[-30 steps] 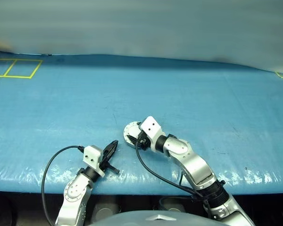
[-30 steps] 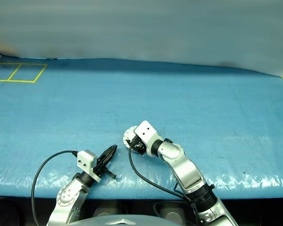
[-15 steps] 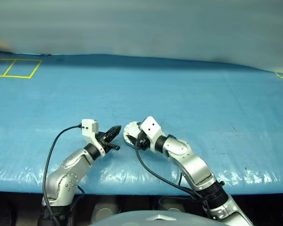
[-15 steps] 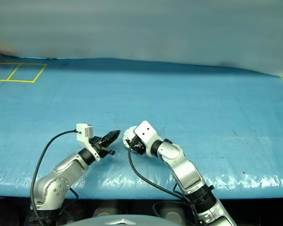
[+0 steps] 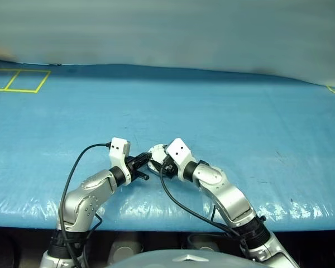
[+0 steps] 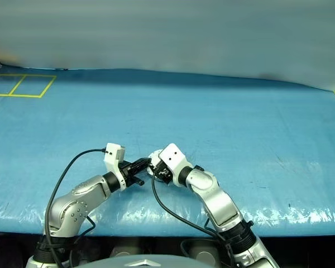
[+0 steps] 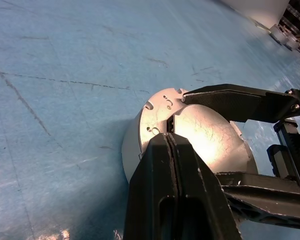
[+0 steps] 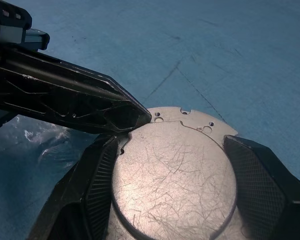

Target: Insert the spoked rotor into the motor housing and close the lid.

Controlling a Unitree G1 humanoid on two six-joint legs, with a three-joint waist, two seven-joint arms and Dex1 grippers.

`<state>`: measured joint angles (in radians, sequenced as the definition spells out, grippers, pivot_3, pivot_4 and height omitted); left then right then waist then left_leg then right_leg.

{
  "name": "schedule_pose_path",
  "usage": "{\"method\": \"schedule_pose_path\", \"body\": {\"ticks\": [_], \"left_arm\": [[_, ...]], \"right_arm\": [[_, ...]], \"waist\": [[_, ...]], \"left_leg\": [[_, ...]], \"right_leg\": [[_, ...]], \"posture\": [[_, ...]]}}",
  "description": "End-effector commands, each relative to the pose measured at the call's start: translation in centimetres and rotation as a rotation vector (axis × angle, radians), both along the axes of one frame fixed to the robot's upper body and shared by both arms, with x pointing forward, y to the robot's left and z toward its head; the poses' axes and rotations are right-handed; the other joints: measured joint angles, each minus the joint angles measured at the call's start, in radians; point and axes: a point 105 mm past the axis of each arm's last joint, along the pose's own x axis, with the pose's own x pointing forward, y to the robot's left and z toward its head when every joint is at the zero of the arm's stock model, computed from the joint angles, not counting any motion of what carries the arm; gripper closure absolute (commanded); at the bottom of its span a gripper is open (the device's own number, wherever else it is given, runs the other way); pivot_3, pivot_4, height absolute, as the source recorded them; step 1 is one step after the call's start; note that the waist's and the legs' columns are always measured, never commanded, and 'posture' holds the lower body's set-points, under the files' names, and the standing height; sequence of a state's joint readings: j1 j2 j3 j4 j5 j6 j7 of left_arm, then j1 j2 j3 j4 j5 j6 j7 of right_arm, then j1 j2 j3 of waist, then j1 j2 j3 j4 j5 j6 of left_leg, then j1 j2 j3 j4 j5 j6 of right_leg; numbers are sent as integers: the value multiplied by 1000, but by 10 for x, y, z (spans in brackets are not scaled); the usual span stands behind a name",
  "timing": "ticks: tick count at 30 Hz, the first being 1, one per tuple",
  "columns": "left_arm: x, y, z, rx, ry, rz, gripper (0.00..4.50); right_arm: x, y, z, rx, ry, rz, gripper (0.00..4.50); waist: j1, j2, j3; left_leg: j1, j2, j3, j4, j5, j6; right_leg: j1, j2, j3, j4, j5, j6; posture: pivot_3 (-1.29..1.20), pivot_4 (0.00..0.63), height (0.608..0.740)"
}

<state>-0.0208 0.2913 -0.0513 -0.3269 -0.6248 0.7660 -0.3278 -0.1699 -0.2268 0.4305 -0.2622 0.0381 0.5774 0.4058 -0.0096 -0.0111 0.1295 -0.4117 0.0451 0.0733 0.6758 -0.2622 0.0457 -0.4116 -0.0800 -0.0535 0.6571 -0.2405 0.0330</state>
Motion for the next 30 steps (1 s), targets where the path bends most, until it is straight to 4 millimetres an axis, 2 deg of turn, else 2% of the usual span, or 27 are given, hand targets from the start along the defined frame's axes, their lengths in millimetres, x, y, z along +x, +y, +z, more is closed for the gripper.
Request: {"method": "schedule_pose_path", "body": {"ticks": [1, 8, 10, 12, 13, 16, 20, 25, 30], "left_arm": [[-5, -3, -8, 25, 39, -17, 4500], [-9, -10, -8, 11, 44, -57, 4500], [-9, -12, -8, 11, 41, -65, 4500], [-8, -12, -7, 15, 37, -68, 4500], [-8, -12, -8, 16, 36, -68, 4500], [-8, -12, -8, 26, 31, -72, 4500], [-7, -10, -6, 41, 14, -79, 4500], [-6, -10, -3, 51, -3, -95, 4500], [-4, -12, 0, 60, -15, -117, 4500]], "right_arm": [[-7, -11, -27, -76, 94, -38, 1446], [-14, -8, -27, -61, 108, 6, 1446], [-13, -8, -25, -46, 107, -1, 669], [-14, -8, -23, -33, 105, 2, 97], [-14, -8, -22, -30, 104, 4, 43], [-16, -8, -16, -8, 83, 3, 43], [-22, -17, 11, 125, 37, -37, 43], [-34, -31, 23, 220, 67, -58, 43], [-38, -41, 28, 387, 172, -152, 43]], "waist": [[0, 0, 0], [2, 0, -2], [2, 0, -2], [5, 0, -2], [5, 0, -2], [7, 0, -2], [14, 1, -2], [14, 0, 0], [16, 0, 1]], "left_leg": [[0, 0, 0, -1, 0, 0], [0, -1, 0, -13, 1, -1], [0, -1, 0, -14, 1, -1], [0, -1, 0, -15, 1, 0], [0, -1, 0, -15, 1, 0], [0, -1, 0, -14, 1, 0], [-1, -2, 0, -15, 1, 0], [-1, -1, 0, -15, 0, 0], [-2, -1, 0, -15, 0, 0]], "right_leg": [[0, 0, 0, -1, 0, 0], [1, 1, -1, -13, 2, -2], [1, 1, -1, -15, 2, -2], [1, 1, -1, -15, 2, -2], [1, 2, -1, -15, 2, -2], [2, 2, -1, -15, 2, -1], [1, 2, -2, -16, 2, -1], [1, 3, -2, -16, 2, -1], [0, 3, -3, -16, 2, -1]], "posture": [[0, 150, 740], [0, 150, 740], [0, 150, 740], [0, 150, 740], [0, 150, 740], [0, 150, 740], [0, 150, 740], [0, 150, 740], [0, 150, 740]]}}
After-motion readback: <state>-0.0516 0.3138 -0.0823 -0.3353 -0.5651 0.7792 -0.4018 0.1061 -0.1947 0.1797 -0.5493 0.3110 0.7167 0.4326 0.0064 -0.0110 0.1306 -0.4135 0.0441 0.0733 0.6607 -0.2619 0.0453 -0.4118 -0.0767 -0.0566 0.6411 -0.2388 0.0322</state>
